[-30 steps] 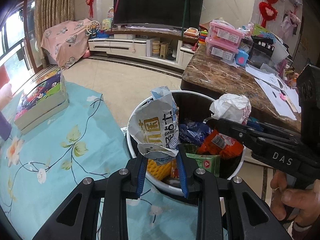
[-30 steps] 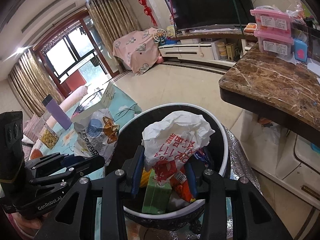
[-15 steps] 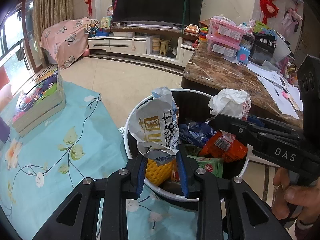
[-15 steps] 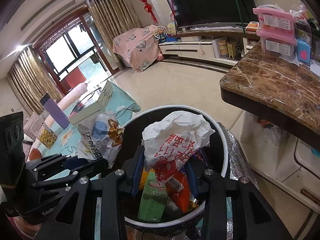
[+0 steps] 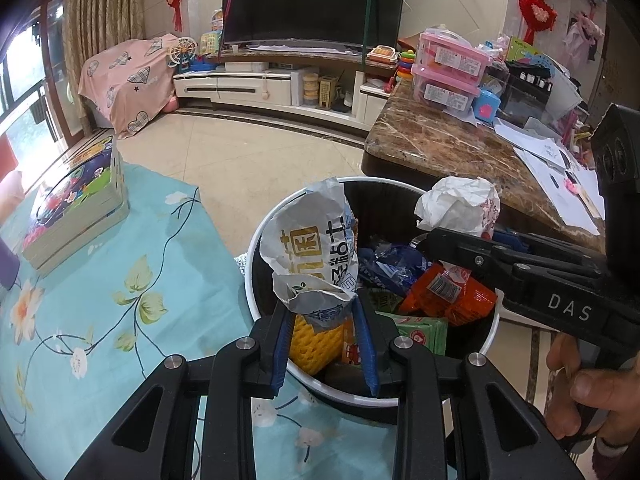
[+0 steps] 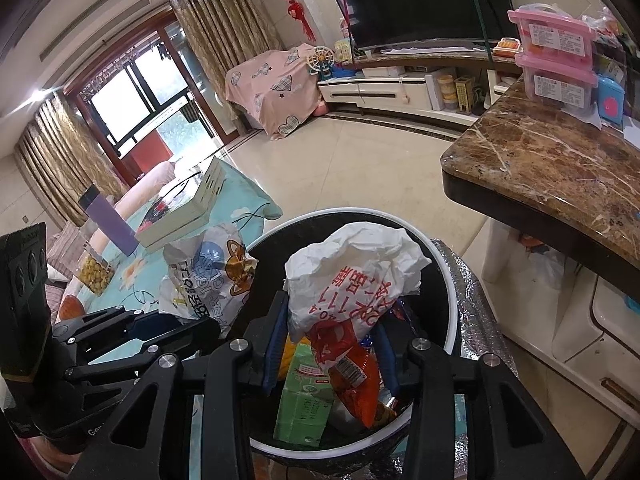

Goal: Collect trash
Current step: 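Lower both grippers into the bin and open them to release the wrappers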

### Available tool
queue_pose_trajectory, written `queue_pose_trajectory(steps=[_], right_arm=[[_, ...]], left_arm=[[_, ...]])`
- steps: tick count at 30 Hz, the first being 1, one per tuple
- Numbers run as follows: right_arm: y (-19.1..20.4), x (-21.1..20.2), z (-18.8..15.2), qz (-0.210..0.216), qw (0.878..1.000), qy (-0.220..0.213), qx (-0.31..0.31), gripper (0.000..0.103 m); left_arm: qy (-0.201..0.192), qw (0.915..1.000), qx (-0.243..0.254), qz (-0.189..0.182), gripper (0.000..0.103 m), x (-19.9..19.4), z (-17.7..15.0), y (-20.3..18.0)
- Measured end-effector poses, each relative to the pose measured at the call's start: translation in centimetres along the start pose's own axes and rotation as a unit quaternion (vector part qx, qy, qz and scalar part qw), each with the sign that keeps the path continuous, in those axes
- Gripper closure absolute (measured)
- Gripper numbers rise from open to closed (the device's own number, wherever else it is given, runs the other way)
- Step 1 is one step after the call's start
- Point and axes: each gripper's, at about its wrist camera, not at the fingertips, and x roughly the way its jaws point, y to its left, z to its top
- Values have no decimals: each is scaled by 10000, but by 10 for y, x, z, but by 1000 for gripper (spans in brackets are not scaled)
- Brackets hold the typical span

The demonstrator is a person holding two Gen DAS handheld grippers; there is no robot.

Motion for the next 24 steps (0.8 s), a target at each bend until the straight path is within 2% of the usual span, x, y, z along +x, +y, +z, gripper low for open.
queue_pose_trajectory(steps=[17, 20, 22, 24], right_arm=[[-3, 0, 2, -4, 10000, 8, 1, 59], [-4, 0, 2, -5, 10000, 20, 15, 55], [-5, 1, 3, 1, 10000, 35, 35, 52], [-6, 0, 3, 4, 10000, 36, 61, 45]], left_arm=[[52, 9999, 52, 80, 71, 3, 1, -2], [66, 9999, 49, 83, 66, 2, 1, -1], [34, 10000, 17, 81, 54, -1, 1, 2], [-8, 9999, -28, 106, 53, -5, -1, 5]])
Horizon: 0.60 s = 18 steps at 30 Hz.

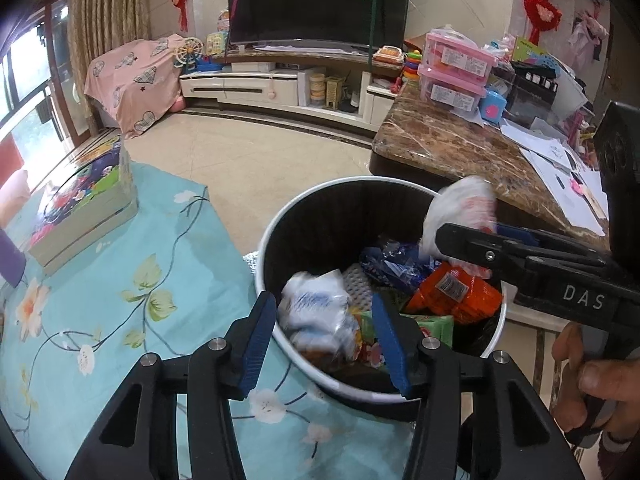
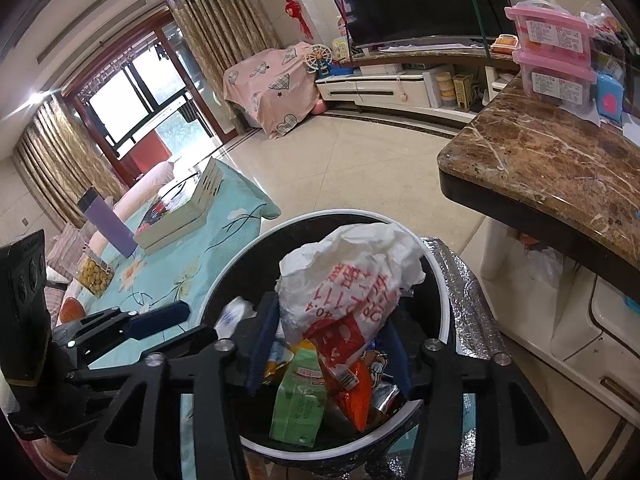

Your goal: Collect trash

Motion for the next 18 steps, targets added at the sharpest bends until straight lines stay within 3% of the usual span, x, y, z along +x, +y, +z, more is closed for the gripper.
queue_pose_trajectory(steps=[9, 14, 18], right_arm=[[8, -10, -6, 74, 9999, -90, 19, 41], [19, -27, -17, 106, 9995, -294, -2, 29], [29, -43, -30, 116, 9987, -499, 42, 25]], left_arm=[[-251, 9986, -470, -52, 53, -29, -28, 23], [-470, 9965, -691, -44, 51, -55, -52, 31], [-600, 9945, -859, -50, 48, -74, -74, 36]])
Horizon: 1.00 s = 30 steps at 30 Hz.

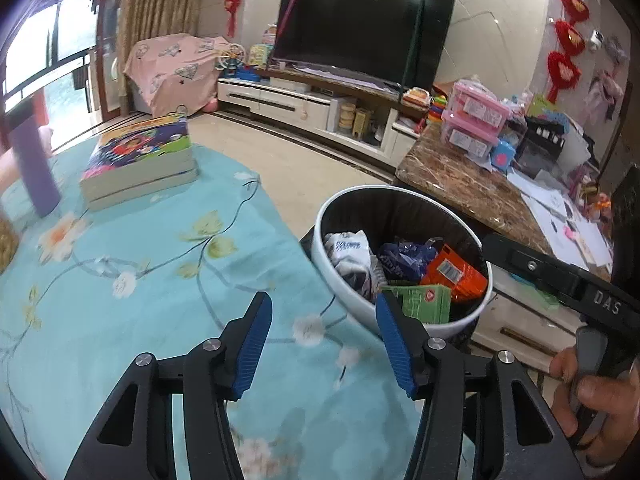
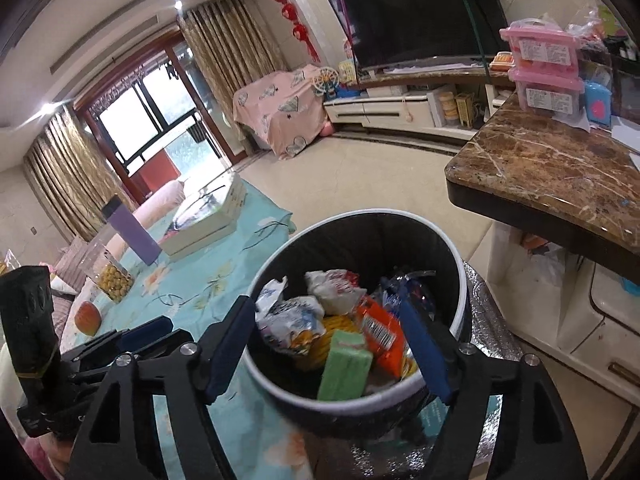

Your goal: Collect trash

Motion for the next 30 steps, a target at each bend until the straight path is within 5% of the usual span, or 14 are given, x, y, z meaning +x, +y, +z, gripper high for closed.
queue_pose_trajectory(steps=[8, 11, 18, 24, 30], right_arm=[[15, -35, -31, -99, 9989, -388, 255, 12], [23, -47, -46, -155, 9979, -570, 252, 2], [39, -63, -77, -401, 9963, -749, 114, 1], [59, -83, -92, -762, 9903, -1135, -260, 1], [95, -126, -91, -1043, 9700, -2036, -827, 0]], left_arm=[[-360, 9990, -136, 223, 24, -41, -42, 4], [-484, 9983, -76, 328, 23, -55, -60, 1], [-768, 9957, -11, 520, 17, -86, -97, -4], [-1397, 9856, 56, 946, 4, -126, -126, -13], [-2342, 9595, -34, 1568, 0, -174, -150, -16]])
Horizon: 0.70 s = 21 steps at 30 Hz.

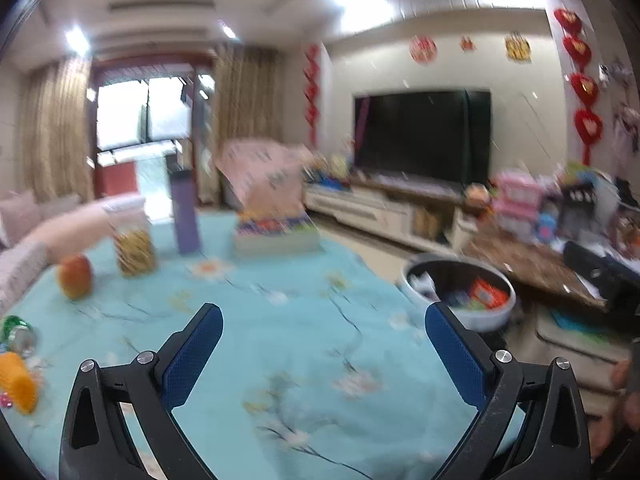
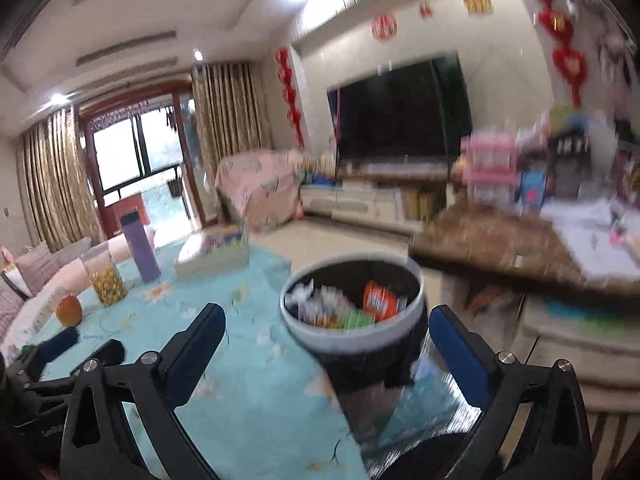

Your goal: Collect trash

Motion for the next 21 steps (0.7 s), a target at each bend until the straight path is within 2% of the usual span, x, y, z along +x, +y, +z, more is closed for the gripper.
queue_pose_trajectory(steps=[2, 5, 10, 16, 21], right_arm=[[6, -12, 5, -54, 9993, -341, -127, 0], [14, -18, 2, -105, 9981, -553, -253, 0], [21, -13, -15, -137, 9985, -514, -162, 0], [28, 1, -34, -93, 9996, -181, -215, 0], [33, 4, -42, -50, 9995, -75, -289, 0]], left_arm=[[-142, 9998, -46, 102, 0, -11, -3, 5], [-127, 9996, -140, 196, 0, -16, -12, 9], [-91, 9990, -14, 440, 0, -15, -23, 6], [-118, 9980, 180, 593, 0, -7, -24, -4], [-122, 9973, 226, 683, 0, -5, -26, -4]])
